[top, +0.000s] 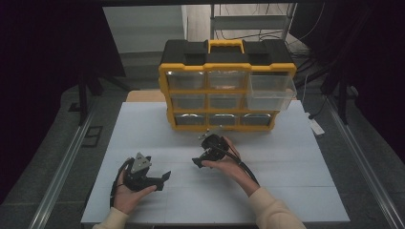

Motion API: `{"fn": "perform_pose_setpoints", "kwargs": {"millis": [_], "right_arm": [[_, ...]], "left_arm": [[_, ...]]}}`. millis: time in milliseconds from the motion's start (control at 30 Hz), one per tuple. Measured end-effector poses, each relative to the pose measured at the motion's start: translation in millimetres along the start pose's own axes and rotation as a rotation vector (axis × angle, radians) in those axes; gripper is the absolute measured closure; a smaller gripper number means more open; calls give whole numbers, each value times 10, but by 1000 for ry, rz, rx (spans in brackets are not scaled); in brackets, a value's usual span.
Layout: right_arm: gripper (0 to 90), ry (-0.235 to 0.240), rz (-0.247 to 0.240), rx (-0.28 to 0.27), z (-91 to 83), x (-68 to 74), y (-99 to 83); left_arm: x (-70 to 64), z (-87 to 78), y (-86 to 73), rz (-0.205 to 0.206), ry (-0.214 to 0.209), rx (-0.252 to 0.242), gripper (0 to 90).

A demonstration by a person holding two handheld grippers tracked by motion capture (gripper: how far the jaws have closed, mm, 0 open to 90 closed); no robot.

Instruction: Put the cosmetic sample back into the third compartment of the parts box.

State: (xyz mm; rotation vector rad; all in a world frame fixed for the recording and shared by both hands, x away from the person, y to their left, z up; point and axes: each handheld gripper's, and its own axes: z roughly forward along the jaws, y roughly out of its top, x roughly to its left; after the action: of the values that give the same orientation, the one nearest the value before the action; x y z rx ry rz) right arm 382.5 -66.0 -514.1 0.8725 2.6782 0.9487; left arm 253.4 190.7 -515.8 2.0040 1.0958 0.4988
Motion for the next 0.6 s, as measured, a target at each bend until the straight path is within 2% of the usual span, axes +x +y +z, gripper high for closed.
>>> {"fn": "perform_pose_setpoints", "kwargs": {"millis": [300, 600], "right_arm": [[108, -28, -7, 17, 87, 1, -5], [180, -64, -38, 36, 127, 43, -15]], "left_arm": [[5, -2, -1, -2, 0, -1, 71], [6, -5, -2, -1, 1, -4, 71]]}}
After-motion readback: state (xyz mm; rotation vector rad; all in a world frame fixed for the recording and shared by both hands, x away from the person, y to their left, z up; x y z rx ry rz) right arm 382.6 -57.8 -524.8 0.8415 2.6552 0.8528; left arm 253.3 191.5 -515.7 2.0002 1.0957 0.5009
